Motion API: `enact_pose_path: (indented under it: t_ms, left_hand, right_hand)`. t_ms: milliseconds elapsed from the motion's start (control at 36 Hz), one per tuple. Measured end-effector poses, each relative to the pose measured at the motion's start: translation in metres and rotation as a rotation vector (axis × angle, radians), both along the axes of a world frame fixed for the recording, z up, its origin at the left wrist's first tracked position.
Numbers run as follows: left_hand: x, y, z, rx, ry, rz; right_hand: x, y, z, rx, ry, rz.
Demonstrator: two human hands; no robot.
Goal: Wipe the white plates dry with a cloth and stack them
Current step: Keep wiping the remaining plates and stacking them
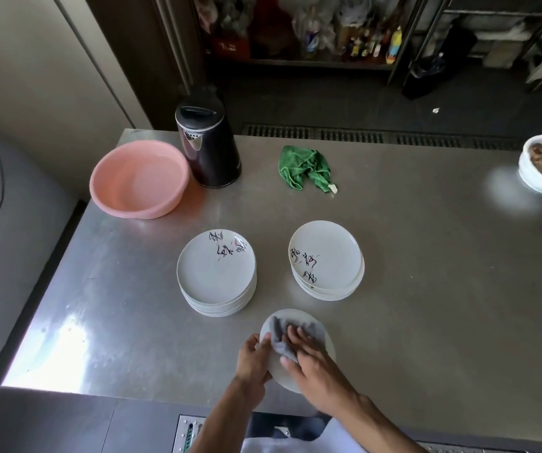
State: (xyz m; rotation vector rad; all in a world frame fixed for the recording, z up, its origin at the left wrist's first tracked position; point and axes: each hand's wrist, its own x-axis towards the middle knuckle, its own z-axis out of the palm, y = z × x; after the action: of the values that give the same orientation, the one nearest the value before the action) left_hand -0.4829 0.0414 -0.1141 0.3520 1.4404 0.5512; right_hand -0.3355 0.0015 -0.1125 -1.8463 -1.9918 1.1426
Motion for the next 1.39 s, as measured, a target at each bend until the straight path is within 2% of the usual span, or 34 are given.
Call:
enact_pose_path:
  t_ms: [111, 306, 389, 472, 528, 694, 750, 833, 889, 944, 1000, 1056, 1167, 1278, 1389]
  left_hand:
    - [-0.004, 0.003, 0.000, -0.002, 0.031, -0.004]
    - [0.002, -0.006, 0.003, 0.012, 0.002, -0.016]
    - [0.008, -0.009, 0.006, 0.009, -0.007, -0.037]
    - [0.007, -0.009, 0.005, -0.004, 0.022, -0.009]
    - [0.003, -0.009, 0.005, -0.022, 0.007, 0.018]
    - [-0.004, -0.007, 0.004, -0.021, -0.028, 0.028]
    - [-0.003, -0.006, 0.006, -0.022, -0.040, 0.019]
    - [-0.002, -0.006, 0.006, -0.025, -0.045, 0.017]
    - [-0.001, -0.004, 0.006, -0.033, -0.034, 0.014]
    - [-0.001, -0.003, 0.008, -0.036, -0.023, 0.010]
    - [-0.001, -0.003, 0.011, -0.038, -0.018, 0.009]
    - [0.000, -0.004, 0.012, -0.044, -0.027, 0.018]
    - [0.003, -0.004, 0.016, -0.045, -0.101, 0.024]
    - [0.002, -0.003, 0.018, -0.067, -0.105, 0.020]
    - [-0.001, 0.000, 0.019, -0.055, -0.096, 0.022]
  right_hand:
    - [0.016, -0.022, 0.002, 0.027, 0.084, 0.010]
    - [0.018, -0.021, 0.002, 0.201, 0.020, -0.121]
    - [0.007, -0.014, -0.001, 0.164, -0.151, -0.113]
    - [0.002, -0.009, -0.005, 0.102, -0.230, -0.079]
    - [0.005, -0.007, -0.006, 0.032, -0.210, -0.039]
    - [0.020, -0.013, 0.000, 0.032, -0.149, 0.092]
    - [0.021, -0.013, 0.008, 0.109, -0.154, 0.081]
    - [0.020, -0.013, 0.013, 0.326, -0.121, 0.098]
    - [0.022, -0.013, 0.011, 0.389, -0.038, 0.021]
    - [0.025, -0.008, 0.014, 0.388, 0.068, -0.220]
    - [0.026, -0.001, 0.014, 0.432, 0.085, -0.396]
    - [0.021, 0.006, 0.016, 0.460, 0.075, -0.323]
    - [0.006, 0.002, 0.009, 0.309, -0.095, 0.060]
    - [0.000, -0.001, 0.004, 0.168, -0.177, 0.071]
    - [-0.005, 0.001, 0.002, 0.166, -0.247, 0.143]
